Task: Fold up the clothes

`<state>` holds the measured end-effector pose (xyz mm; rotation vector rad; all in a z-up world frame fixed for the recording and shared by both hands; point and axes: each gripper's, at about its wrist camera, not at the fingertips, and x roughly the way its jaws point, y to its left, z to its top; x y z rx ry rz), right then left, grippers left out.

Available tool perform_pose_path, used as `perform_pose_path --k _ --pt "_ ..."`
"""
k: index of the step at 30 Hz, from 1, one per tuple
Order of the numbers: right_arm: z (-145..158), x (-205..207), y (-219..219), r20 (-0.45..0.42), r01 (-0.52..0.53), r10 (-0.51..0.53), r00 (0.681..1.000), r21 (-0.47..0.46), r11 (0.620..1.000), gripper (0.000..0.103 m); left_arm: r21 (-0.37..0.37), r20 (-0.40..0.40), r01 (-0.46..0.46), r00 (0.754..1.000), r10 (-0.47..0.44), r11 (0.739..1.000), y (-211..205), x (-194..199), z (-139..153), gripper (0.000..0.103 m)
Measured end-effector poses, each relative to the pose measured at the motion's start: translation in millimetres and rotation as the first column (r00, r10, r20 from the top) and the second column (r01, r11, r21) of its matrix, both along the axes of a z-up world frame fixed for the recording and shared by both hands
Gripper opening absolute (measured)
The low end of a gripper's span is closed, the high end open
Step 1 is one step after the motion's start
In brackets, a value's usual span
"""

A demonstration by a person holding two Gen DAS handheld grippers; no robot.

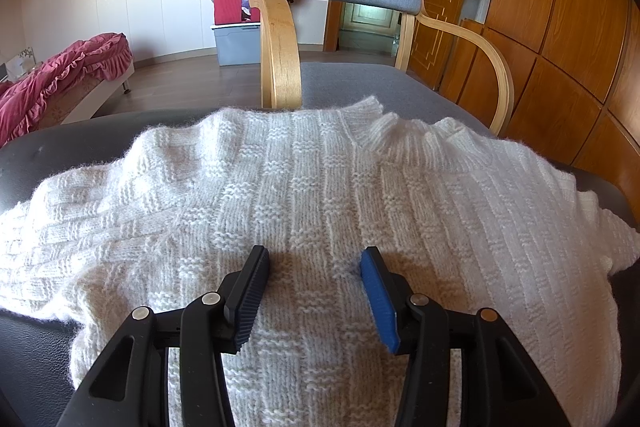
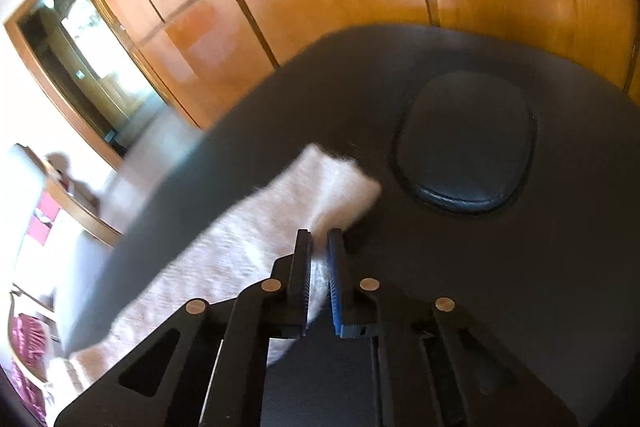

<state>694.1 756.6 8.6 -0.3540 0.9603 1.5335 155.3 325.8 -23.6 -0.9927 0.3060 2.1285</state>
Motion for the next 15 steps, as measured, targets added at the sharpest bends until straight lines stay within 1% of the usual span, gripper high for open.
perform_pose_path --k 1,2,5,7,9,11,13,14,15 --pt "6 -4 -5 -0.01 -0.014 0.014 1.0 0.018 1.0 0.007 0.0 0.0 0.0 1.0 0.0 1.0 0 0 0 0.049" --pt "13 -7 -10 -0.02 -0.029 0.03 0.999 0.037 0.999 0.002 0.0 0.0 0.0 1.0 0.0 1.0 1 0 0 0.049" --pt "38 -29 -30 -0.028 -0.1 0.103 0.994 0.107 0.989 0.001 0.002 0.002 0.0 1.0 0.0 1.0 1 0 0 0.049" --pt "56 -49 -44 -0.006 -0.169 0.172 0.985 0.161 0.972 0.001 0.003 0.004 0.0 1.0 0.0 1.0 0 0 0 0.049" --pt "70 -91 -37 0.019 -0.234 0.235 0.972 0.183 0.955 0.001 0.005 0.006 0.0 1.0 0.0 1.0 0 -1 0 0.049" --pt "66 -94 -35 0.012 -0.224 0.226 0.974 0.171 0.959 0.002 0.009 0.01 0.001 1.0 -0.001 1.0 -1 -1 0 0.049" --pt "61 -94 -34 0.003 -0.209 0.212 0.977 0.156 0.965 0.005 0.013 0.013 0.002 1.0 -0.002 1.0 -2 -1 0 0.049" --pt "59 -93 -33 -0.002 -0.202 0.204 0.979 0.148 0.968 0.012 0.014 0.014 0.002 1.0 -0.002 1.0 -2 -1 0 0.049" --pt "46 -83 -20 -0.012 -0.189 0.192 0.981 0.111 0.976 0.023 0.015 0.015 0.003 1.0 -0.003 1.0 -2 -1 0 0.049"
